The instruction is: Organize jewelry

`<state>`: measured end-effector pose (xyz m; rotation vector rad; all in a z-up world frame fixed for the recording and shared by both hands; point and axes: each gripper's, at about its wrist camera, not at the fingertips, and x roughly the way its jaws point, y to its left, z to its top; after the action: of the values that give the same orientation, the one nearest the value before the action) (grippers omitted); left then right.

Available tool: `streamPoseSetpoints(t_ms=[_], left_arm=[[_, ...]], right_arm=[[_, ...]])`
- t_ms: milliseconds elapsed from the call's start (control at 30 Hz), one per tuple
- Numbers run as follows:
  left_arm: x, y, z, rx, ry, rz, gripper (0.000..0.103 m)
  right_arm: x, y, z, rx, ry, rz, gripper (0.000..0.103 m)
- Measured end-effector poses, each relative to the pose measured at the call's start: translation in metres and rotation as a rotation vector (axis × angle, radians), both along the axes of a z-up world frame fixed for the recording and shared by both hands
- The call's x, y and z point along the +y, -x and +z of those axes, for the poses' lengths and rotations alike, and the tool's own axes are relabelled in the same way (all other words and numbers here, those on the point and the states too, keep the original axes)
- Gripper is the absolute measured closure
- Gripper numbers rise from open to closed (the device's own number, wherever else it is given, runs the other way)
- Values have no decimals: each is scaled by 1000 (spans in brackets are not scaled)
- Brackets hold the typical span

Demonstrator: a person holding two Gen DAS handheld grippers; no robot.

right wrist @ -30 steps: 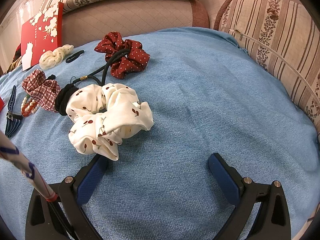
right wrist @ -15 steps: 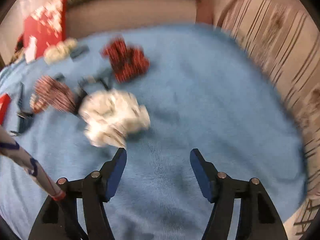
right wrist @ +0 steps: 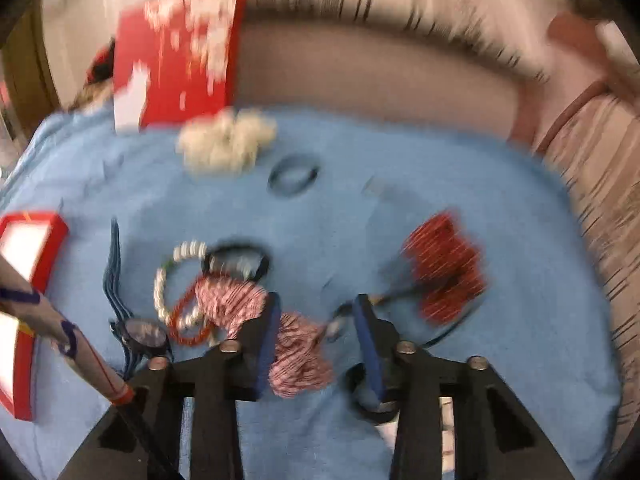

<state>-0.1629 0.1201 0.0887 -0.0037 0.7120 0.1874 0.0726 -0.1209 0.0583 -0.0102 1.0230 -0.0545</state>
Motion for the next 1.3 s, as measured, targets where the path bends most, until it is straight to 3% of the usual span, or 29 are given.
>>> streamPoseSetpoints(t_ms=[133,200,267,333,400,600,733,1100,1300], left_arm=[[7,5,4,0,2,-9,28],[8,3,4,16,8,-18,28],[7,2,4,27,5,-16,28],[7,3,6,41,17,-16,28],[4,6,8,44,38,-19,28],[-9,19,13,55,54,-50,28],[-15,22,12,96,120,-77,28],[-45,32,17,108,24,-146,28],[-47,30,13,135,11,-151,28]], right_arm=[[30,49,-16,125,-265,271,73],[39,94,-9,98,-277,349,72],[35,128,0,28,-226,336,63],[19,157,11,-52,-183,294,47],[0,177,22,-129,-135,225,44],[-50,202,29,-206,-163,16,38],[-62,216,29,-200,-110,-42,38],[-71,226,16,-161,-134,-93,38],[-69,227,9,-143,-143,-91,34]])
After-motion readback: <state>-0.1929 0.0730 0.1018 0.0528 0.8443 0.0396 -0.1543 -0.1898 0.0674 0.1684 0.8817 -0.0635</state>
